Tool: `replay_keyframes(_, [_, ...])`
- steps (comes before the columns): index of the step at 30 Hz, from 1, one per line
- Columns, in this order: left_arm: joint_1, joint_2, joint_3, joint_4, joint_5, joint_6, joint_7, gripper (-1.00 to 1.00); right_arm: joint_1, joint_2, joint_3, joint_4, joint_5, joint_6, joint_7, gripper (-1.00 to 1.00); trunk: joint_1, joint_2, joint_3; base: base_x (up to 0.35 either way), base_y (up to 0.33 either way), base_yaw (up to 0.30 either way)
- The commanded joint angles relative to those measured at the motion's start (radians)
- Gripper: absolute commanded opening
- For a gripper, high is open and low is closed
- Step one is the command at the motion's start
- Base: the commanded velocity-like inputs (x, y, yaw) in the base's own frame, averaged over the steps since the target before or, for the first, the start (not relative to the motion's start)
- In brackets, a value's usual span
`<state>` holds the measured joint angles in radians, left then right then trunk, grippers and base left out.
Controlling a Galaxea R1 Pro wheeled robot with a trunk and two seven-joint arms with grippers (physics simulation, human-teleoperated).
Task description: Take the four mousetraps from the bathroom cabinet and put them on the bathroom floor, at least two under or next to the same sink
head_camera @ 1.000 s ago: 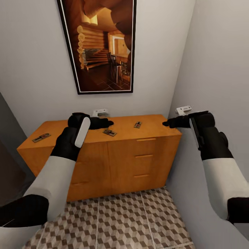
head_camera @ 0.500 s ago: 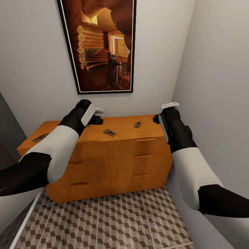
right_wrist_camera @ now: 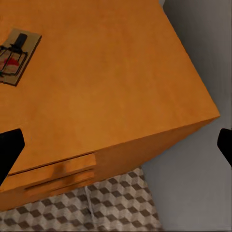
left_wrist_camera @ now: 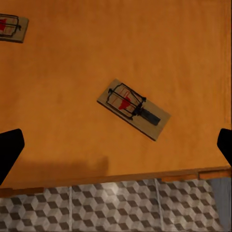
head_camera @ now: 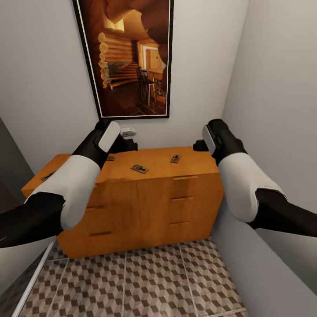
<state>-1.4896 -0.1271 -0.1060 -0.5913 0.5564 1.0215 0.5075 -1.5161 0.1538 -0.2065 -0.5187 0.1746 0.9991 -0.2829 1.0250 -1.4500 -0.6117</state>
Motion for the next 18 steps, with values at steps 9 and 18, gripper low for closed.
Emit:
replay_keyframes(9, [0.008,0.006,-0.003,-0.003,0.042,-0.003,-0.001,1.00,-0.020,0.006,-0.019,0.086,-0.106,0.009,0.011,1.00,0.000,0.000,0.000,0.153,0.000,0.000])
replay_keyframes(18, [0.025,0.005,-0.003,0.025,0.043,-0.003,-0.001,1.00,-0.019,0.015,-0.021,0.114,-0.122,0.010,0.027,1.00,0.000,0.000,0.000,0.317,0.000,0.000])
